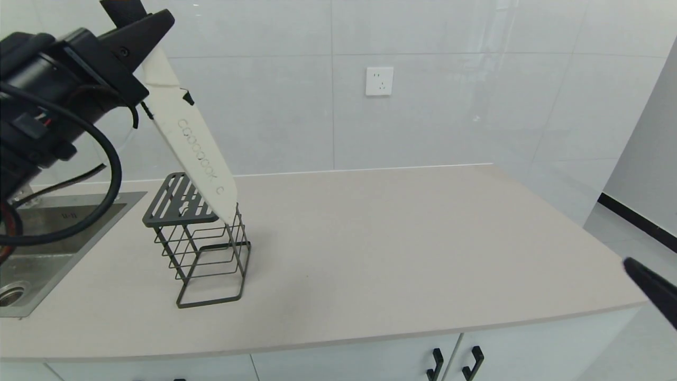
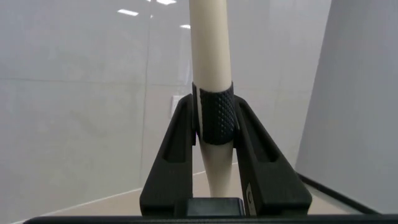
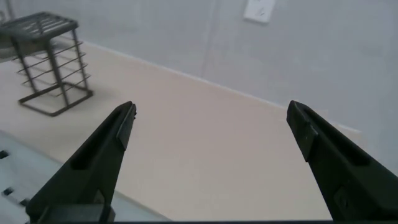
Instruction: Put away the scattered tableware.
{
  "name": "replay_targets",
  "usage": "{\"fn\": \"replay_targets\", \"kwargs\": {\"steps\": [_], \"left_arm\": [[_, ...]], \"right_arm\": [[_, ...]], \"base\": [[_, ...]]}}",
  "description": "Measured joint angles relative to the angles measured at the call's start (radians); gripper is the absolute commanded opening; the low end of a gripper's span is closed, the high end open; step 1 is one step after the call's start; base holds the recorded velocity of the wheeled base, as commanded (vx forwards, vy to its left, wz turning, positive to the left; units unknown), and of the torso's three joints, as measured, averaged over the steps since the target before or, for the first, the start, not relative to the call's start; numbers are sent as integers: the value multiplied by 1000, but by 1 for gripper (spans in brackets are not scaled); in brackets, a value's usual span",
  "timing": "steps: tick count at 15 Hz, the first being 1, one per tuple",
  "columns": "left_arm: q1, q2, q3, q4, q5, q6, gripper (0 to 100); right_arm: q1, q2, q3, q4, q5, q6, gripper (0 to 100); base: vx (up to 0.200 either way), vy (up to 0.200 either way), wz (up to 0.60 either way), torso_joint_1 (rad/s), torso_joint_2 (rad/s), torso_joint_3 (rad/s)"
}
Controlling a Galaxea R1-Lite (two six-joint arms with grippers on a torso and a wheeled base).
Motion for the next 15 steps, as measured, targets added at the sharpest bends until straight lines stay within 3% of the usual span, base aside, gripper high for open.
{"fn": "replay_targets", "kwargs": {"steps": [2,3,4,5,7,9,12,14,15], "left_arm": [[-1,-6,-106,156,47,57,0],[-5,-7,-151,230,80,124,0],[-7,-6,-174,245,113,166,0],[-8,1,-187,244,137,179,0],[-9,27,-196,208,173,183,0],[-5,79,-198,103,220,181,0],[-3,176,-199,-16,290,187,0],[2,229,-199,-35,300,244,0],[9,241,-198,-38,301,257,0]], "right_arm": [[-136,-215,56,36,61,9,100],[-193,-335,77,90,84,27,100],[-234,-436,90,135,100,41,100],[-267,-520,101,188,115,51,100],[-323,-624,121,463,140,26,100],[-349,-661,131,700,150,-58,100],[-361,-680,134,728,153,-77,100],[-362,-684,135,728,153,-76,100],[-362,-685,135,728,153,-75,100]], "base": [[0,0,0,0,0,0],[0,0,0,0,0,0],[0,0,0,0,0,0],[0,0,0,0,0,0],[0,0,0,0,0,0],[0,0,0,0,0,0],[0,0,0,0,0,0],[0,0,0,0,0,0],[0,0,0,0,0,0]]}}
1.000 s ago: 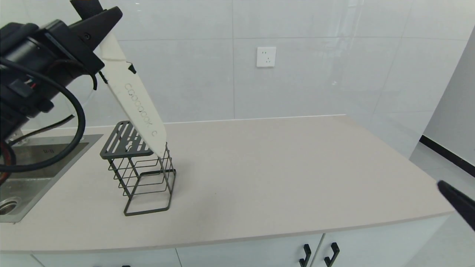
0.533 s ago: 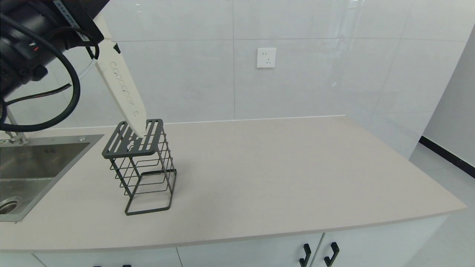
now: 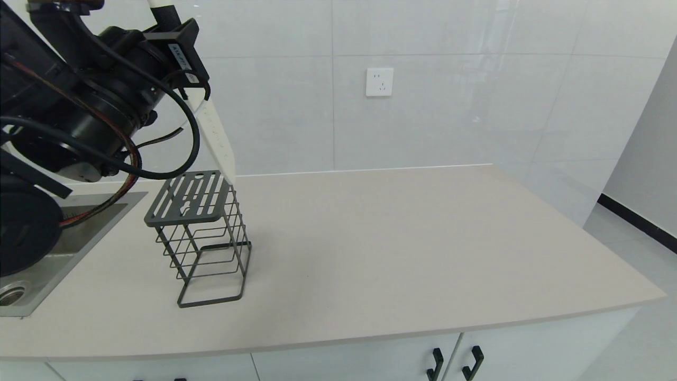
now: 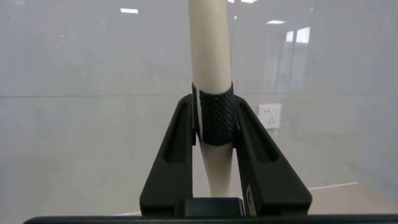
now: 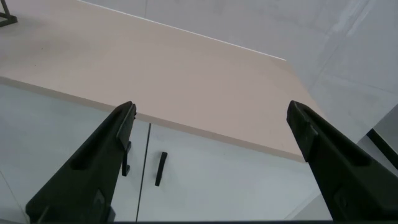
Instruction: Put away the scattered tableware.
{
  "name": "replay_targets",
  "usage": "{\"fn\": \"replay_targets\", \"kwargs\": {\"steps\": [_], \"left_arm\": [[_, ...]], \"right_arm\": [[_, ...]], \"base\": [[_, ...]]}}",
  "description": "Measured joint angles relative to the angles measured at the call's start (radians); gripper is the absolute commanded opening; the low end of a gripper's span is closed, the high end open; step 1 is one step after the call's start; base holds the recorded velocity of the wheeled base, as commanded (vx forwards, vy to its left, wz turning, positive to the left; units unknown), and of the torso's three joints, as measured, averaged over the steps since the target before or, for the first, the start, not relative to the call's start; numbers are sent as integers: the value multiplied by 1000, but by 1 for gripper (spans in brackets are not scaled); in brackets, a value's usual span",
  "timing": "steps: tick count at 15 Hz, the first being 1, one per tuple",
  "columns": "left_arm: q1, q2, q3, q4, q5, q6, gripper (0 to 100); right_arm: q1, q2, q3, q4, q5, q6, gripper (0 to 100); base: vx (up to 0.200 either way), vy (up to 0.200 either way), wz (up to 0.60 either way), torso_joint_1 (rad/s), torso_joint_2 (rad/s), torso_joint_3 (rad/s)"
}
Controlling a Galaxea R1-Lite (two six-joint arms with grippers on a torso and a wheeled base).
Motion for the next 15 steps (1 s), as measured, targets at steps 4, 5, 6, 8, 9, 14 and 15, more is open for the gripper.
{"fn": "replay_targets", "kwargs": {"steps": [4,5,6,8,9,14,15], "left_arm": [[32,18,1,-3,3,23,0],[39,19,1,-3,3,23,0],[52,21,4,-5,2,23,0],[86,25,6,-13,2,19,0],[98,26,6,-19,2,18,0],[110,51,8,-20,-4,17,0],[110,58,8,-20,-5,18,0]], "right_arm": [[0,-1,1,0,0,0,100],[0,-1,1,0,0,0,100],[0,-1,1,0,0,0,100],[0,-1,1,-1,1,0,100],[0,-1,1,0,1,0,100],[0,-1,1,-1,2,1,100],[0,-1,1,-1,2,2,100]], "base": [[0,0,0,0,0,0],[0,0,0,0,0,0],[0,0,0,0,0,0],[0,0,0,0,0,0],[0,0,0,0,0,0],[0,0,0,0,0,0],[0,0,0,0,0,0]]}}
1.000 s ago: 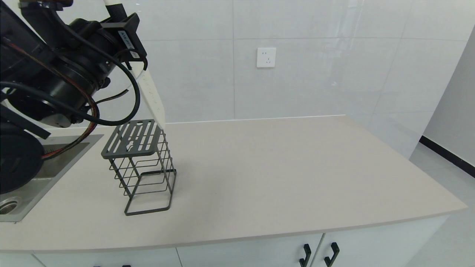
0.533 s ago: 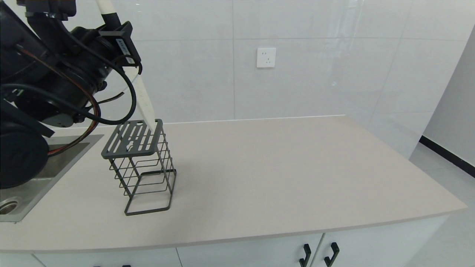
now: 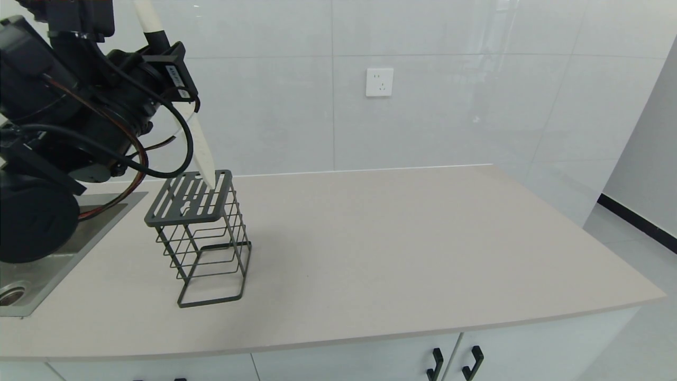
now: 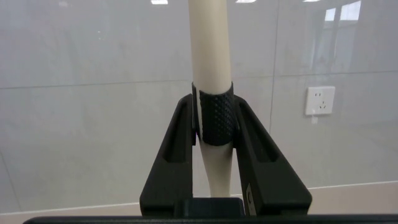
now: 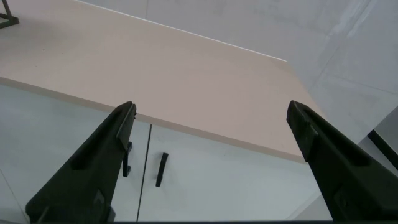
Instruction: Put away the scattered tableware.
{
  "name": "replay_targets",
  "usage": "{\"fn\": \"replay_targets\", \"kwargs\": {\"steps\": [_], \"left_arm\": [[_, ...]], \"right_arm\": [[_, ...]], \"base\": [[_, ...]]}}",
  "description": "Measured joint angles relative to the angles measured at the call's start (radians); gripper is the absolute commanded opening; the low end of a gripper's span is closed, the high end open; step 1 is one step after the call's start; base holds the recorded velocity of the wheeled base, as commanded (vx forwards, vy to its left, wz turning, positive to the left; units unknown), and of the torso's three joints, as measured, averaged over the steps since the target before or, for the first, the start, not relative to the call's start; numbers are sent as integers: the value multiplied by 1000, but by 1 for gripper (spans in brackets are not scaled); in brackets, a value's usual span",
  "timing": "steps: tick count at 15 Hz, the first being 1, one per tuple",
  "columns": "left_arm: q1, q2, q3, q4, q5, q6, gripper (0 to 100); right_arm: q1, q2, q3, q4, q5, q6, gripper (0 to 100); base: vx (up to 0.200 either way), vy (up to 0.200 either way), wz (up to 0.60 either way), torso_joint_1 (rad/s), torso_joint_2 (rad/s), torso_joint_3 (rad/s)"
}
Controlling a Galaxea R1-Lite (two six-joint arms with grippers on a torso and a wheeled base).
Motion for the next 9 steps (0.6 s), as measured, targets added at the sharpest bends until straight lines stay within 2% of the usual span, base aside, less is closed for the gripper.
{"fn": "replay_targets", "kwargs": {"steps": [9], "left_arm": [[4,46,2,-16,-3,5,0]], "right_arm": [[0,1,0,0,0,0,100]], "base": [[0,0,0,0,0,0]]}}
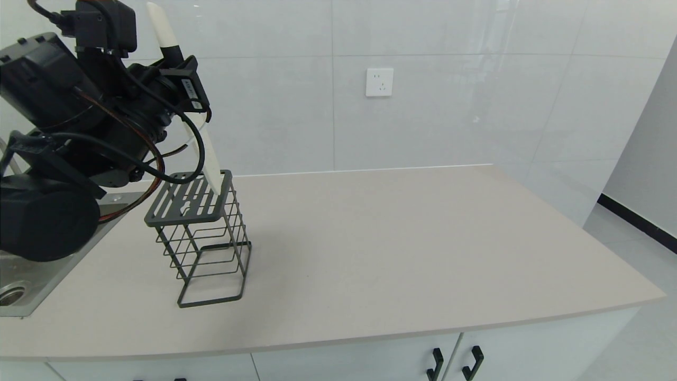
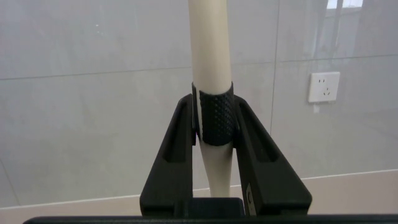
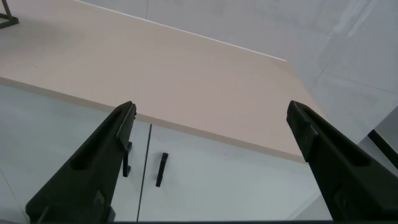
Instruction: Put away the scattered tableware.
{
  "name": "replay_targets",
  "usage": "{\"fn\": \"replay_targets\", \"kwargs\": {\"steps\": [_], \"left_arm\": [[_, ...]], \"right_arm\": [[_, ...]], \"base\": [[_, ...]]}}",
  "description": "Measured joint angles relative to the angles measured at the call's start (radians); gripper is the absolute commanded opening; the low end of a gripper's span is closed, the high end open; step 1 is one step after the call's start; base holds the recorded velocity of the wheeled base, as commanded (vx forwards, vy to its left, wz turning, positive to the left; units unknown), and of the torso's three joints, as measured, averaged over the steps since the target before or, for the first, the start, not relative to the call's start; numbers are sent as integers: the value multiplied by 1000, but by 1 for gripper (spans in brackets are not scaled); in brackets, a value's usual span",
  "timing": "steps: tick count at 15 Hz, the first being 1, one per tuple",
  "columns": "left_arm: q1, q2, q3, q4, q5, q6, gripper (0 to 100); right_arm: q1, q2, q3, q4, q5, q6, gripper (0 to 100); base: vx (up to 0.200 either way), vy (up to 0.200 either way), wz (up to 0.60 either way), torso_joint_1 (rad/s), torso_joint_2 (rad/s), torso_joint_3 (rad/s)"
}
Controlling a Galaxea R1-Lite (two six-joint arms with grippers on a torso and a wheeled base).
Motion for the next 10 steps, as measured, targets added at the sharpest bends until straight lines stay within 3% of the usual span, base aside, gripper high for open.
{"fn": "replay_targets", "kwargs": {"steps": [10], "left_arm": [[26,5,-1,-7,-21,2,0]], "right_arm": [[0,1,0,0,2,0,100]], "base": [[0,0,0,0,0,0]]}}
